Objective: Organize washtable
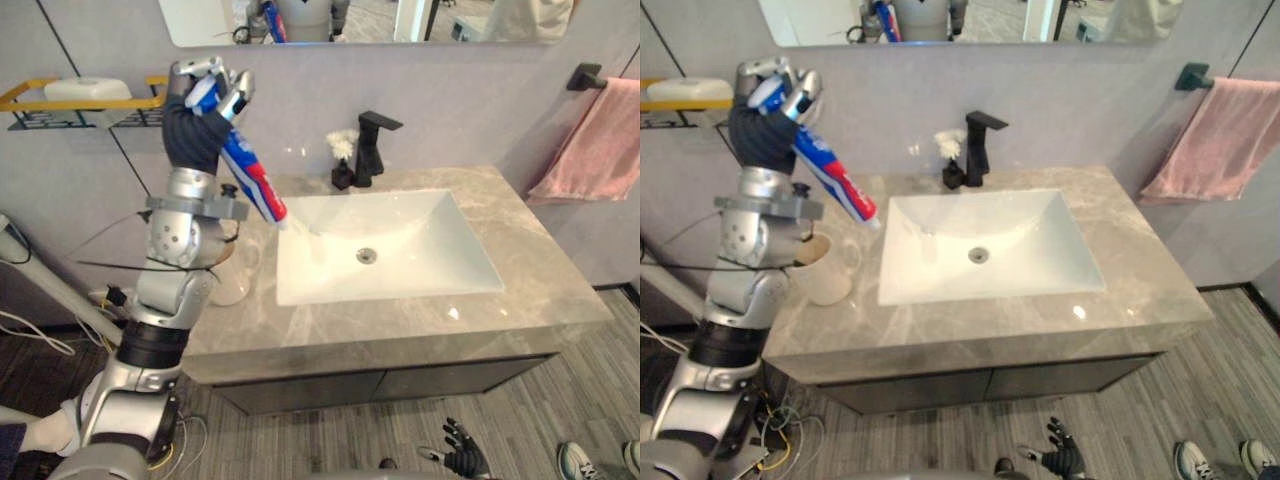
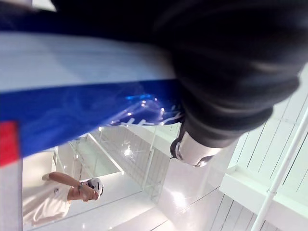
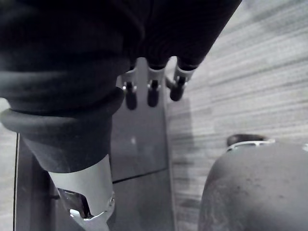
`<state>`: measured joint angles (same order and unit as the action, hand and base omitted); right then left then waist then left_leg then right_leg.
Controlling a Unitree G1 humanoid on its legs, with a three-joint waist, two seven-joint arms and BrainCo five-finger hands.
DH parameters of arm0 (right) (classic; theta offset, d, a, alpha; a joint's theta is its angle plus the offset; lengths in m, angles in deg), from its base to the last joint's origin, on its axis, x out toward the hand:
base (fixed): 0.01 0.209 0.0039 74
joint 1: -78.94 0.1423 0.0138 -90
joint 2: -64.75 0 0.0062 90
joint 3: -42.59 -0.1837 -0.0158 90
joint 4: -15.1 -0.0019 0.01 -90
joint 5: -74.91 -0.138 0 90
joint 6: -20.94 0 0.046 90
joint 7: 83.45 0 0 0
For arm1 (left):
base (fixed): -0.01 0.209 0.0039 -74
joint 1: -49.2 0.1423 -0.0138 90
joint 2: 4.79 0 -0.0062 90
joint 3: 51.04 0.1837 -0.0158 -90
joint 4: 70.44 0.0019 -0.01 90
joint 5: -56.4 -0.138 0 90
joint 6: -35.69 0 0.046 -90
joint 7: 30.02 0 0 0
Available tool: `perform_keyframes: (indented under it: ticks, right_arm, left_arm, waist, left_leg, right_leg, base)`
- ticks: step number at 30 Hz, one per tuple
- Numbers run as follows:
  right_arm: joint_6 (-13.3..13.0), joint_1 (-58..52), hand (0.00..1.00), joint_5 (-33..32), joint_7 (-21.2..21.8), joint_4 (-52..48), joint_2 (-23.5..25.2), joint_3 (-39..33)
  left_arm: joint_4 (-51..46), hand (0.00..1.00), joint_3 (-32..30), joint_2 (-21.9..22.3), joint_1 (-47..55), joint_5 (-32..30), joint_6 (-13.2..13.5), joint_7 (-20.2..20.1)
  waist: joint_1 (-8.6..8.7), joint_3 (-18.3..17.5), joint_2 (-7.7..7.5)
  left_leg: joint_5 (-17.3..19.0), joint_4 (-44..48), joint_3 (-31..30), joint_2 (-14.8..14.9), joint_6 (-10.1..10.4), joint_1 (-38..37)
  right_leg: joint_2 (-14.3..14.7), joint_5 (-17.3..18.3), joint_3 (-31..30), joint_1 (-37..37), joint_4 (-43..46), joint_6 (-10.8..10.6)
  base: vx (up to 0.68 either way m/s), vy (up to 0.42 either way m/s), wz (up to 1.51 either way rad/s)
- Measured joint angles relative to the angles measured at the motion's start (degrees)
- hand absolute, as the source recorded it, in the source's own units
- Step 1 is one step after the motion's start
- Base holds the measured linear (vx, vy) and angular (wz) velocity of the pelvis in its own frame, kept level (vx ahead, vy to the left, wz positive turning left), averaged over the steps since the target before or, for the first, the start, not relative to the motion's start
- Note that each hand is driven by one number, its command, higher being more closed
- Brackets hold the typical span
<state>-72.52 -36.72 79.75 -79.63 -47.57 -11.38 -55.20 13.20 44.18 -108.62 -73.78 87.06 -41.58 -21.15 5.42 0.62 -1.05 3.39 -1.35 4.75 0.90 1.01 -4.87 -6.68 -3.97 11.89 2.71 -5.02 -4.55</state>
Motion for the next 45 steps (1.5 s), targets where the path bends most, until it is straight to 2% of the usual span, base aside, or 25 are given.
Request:
perform_keyframes:
  ticks: [5, 10, 15, 19, 33, 45]
  right_arm:
    - [-0.13, 0.30, 0.00, -0.35, 0.06, 3.29, -0.03, 0.15]
    - [-0.20, 0.31, 0.00, -0.36, 0.28, 4.60, 0.10, 1.90]
    - [-0.31, 0.18, 0.00, -0.37, 0.28, 5.62, 0.07, 1.89]
    - [-0.47, 0.39, 0.00, -0.47, 0.27, 5.64, 0.03, 1.97]
    - [-0.56, 1.85, 0.00, -0.27, 0.23, 7.83, -0.65, 1.96]
    - [-0.56, 2.11, 0.00, -0.07, 0.12, 7.82, -0.64, 1.96]
  left_arm:
    - [1.25, 1.00, -3.87, -1.62, -1.34, -1.68, 0.19, 1.11]
    - [3.94, 1.00, -5.15, -6.48, -4.36, -6.92, 0.42, 1.63]
    - [5.40, 1.00, -8.35, -7.44, -4.23, -9.39, 0.49, 2.76]
    - [6.48, 1.00, -8.62, -8.25, -2.76, -10.09, 0.60, 2.71]
    - [8.26, 1.00, -8.70, -7.95, 1.76, -10.11, 0.39, 2.27]
    - [9.40, 1.00, -8.69, -3.93, 5.21, -10.12, -0.35, 1.21]
  waist:
    - [-0.11, -0.61, -0.95]
    - [-1.12, -0.73, -1.13]
    - [-1.67, -0.73, -1.16]
    - [-1.85, -0.93, -1.47]
    - [-1.97, -1.10, -1.91]
    - [-1.74, -0.81, -2.46]
  left_leg:
    - [-0.01, 0.12, -0.53, -0.10, 0.00, 0.35]
    - [-0.01, 0.17, -0.72, -0.22, -0.01, 0.38]
    - [-0.01, 0.27, -0.98, -0.21, -0.01, 0.35]
    - [-0.01, 0.35, -1.21, -0.18, -0.01, 0.27]
    - [-0.01, 0.32, -1.52, -0.21, -0.01, 0.50]
    - [0.01, 0.32, -1.45, -0.18, 0.00, 0.57]
  right_leg:
    - [-0.09, 0.06, 0.59, 0.00, -0.01, -0.07]
    - [-0.21, 0.13, 0.73, 0.04, 0.09, -0.11]
    - [-0.25, 0.39, 0.91, 0.05, 0.54, -0.03]
    - [-0.29, 0.62, 1.13, 0.07, 0.99, 0.00]
    - [-0.32, 0.64, 1.43, 0.00, 0.93, -0.01]
    - [-0.31, 0.66, 1.36, -0.11, 0.89, -0.01]
  base:
    - [-0.02, -0.013, 0.06]
    - [-0.01, -0.007, 0.02]
    - [-0.02, -0.007, 0.02]
    - [-0.04, -0.013, 0.02]
    - [0.00, -0.001, 0.00]
    - [0.00, 0.000, 0.00]
